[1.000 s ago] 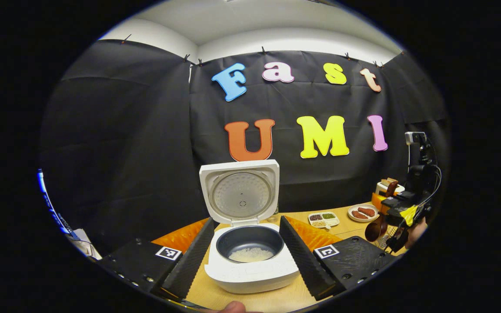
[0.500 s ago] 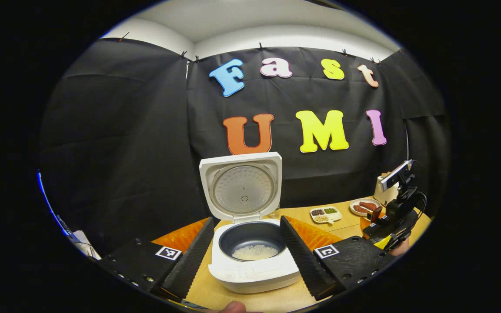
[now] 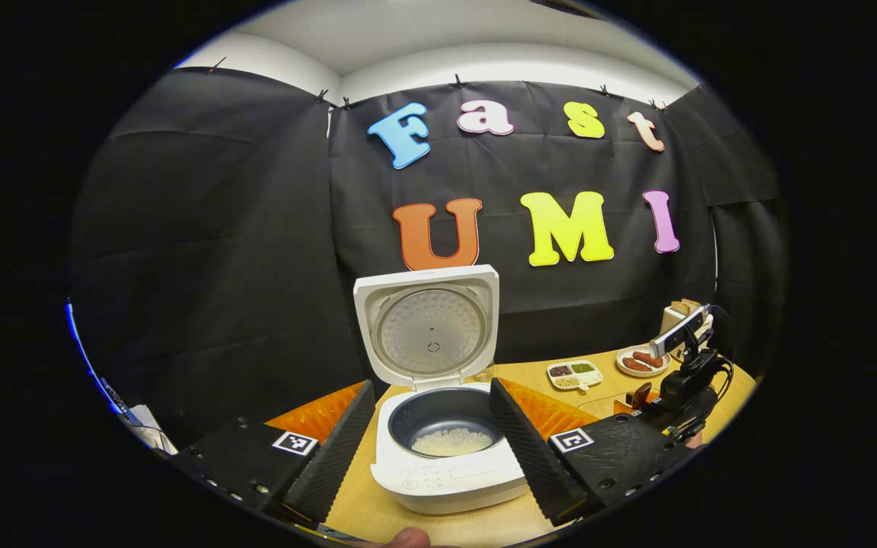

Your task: Close the left gripper, press the button to open the rice cooker; take a wooden spoon from the chopstick holder with the right hand, scoop a spoonful of rice and pour it into the rice cooker, then put the wooden spoon back into the chopstick holder.

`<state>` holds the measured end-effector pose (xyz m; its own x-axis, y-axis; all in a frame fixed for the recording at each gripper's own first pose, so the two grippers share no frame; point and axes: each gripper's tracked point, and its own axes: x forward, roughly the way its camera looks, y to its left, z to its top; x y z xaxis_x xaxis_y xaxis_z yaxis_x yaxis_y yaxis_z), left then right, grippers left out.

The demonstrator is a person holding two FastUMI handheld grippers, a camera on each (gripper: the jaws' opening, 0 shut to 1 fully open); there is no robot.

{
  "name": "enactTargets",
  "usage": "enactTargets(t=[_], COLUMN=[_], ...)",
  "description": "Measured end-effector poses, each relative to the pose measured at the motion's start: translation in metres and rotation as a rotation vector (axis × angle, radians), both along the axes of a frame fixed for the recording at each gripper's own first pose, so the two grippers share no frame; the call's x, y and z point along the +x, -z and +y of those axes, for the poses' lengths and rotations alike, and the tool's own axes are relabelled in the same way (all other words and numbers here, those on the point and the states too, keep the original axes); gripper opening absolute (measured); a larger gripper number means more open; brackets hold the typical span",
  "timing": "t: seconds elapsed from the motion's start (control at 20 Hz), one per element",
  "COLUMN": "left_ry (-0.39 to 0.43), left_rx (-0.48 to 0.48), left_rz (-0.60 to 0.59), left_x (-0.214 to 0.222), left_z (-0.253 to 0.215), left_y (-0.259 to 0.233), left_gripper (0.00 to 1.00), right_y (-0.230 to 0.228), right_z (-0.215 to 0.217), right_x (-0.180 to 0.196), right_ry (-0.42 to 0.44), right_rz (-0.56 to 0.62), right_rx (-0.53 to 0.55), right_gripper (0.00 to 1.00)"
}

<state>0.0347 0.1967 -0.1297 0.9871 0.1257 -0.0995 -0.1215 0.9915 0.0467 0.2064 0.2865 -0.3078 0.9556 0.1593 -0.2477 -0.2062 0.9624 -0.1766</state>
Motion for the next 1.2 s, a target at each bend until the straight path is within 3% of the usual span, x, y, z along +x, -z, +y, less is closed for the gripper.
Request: enactTargets(t=[0.2,0.35,0.7,1.2], left_ry=[-0.007,-0.007,-0.009,-0.007], left_rx=[0.006,0.016,0.011,0.022], left_rz=[0.003,0.001,0.001,-0.006], left_x=[-0.001,-0.002,-0.001,0.004], left_z=[0.004,0.005,0.009,0.008], left_y=[0.0,-0.001,-0.007,-0.02], left_gripper=[0.95,0.95,0.96,0.95], right_y=[-0.003,-0.005,-0.004,-0.014], right_z=[0.004,0.008,-0.015,-0.059], right_x=[-0.001,0.0,0.004,0.011], right_ry=[0.013,0.028,0.116,0.197], right_rz=[0.034,0.081,0.157,0.147], right_rx=[0.197,0.436,0.858,1.265], right_gripper=[0.29,0.29,0.29,0.28])
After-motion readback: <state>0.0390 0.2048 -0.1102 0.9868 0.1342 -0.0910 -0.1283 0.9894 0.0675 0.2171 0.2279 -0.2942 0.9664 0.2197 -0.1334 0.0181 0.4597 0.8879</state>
